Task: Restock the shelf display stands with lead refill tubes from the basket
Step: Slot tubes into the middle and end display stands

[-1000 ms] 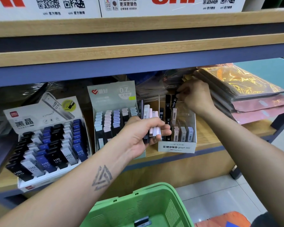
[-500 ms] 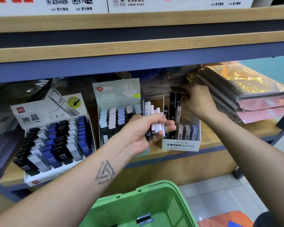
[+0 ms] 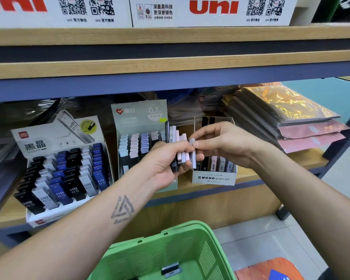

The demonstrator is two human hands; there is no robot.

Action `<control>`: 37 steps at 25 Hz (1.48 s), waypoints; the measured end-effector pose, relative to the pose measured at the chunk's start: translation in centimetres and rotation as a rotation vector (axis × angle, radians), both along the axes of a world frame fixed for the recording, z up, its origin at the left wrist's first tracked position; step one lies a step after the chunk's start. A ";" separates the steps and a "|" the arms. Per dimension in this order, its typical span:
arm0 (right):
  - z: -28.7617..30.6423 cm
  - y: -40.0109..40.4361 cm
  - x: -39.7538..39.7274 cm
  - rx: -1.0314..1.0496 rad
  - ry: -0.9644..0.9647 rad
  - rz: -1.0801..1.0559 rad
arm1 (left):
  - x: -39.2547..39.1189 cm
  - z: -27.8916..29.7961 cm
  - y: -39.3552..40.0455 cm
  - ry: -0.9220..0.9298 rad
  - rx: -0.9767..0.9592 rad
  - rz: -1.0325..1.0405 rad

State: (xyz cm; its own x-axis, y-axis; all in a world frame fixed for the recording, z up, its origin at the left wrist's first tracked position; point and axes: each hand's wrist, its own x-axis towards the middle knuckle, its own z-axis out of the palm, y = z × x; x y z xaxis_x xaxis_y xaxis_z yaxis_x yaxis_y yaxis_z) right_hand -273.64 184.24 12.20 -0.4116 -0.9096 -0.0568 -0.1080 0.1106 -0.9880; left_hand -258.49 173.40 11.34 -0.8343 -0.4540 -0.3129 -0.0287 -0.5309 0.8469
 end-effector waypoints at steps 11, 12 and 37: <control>-0.2 0.0 -0.5 -0.146 -0.179 -0.142 | 0.1 -0.5 -0.2 -0.045 -0.111 0.015; -0.3 0.0 -0.6 -0.150 -0.196 -0.134 | 0.0 -0.4 -0.2 -0.047 -0.140 0.025; -0.4 6.0 -4.0 0.064 0.328 -0.220 | -1.2 -1.3 1.6 -0.037 -0.136 -0.037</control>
